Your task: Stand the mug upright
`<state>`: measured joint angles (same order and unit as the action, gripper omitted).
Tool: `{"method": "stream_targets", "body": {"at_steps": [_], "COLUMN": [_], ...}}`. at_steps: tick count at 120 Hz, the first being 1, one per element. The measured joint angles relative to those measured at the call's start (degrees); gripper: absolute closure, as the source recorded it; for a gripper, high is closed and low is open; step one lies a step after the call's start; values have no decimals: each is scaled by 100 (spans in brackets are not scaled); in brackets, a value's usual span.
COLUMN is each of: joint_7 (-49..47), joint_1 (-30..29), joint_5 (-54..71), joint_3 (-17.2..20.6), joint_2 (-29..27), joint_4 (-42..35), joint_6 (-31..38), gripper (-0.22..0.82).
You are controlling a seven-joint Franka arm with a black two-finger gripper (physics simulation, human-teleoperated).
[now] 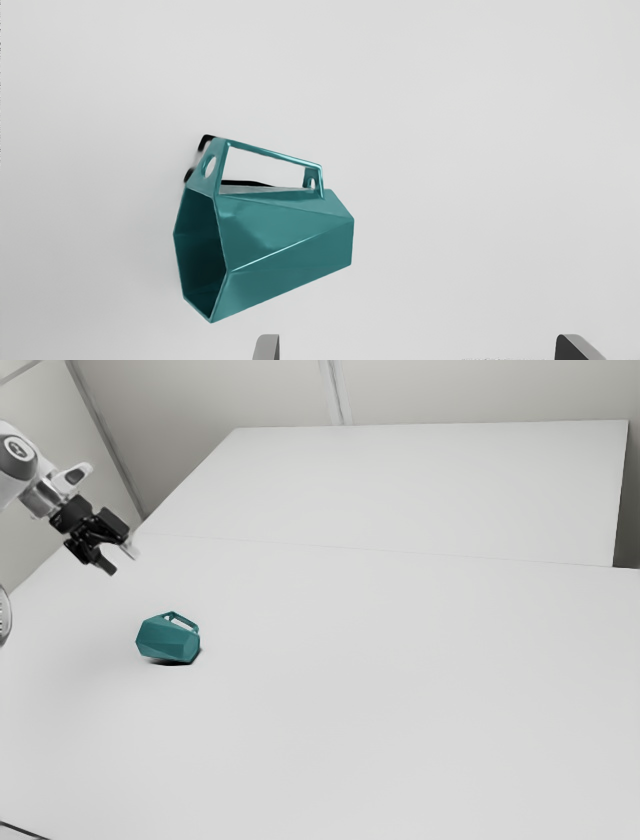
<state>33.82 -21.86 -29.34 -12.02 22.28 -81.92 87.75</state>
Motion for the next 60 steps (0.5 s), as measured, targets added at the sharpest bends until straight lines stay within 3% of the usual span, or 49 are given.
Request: {"method": "stream_targets", "body": {"at_steps": [60], "joint_7": [1454], "joint_1": [-540], "joint_5": [-1001], "joint_3": [50], "joint_2": [1252], "joint_4": [50], "joint_6": [-72], "gripper": [0]}}
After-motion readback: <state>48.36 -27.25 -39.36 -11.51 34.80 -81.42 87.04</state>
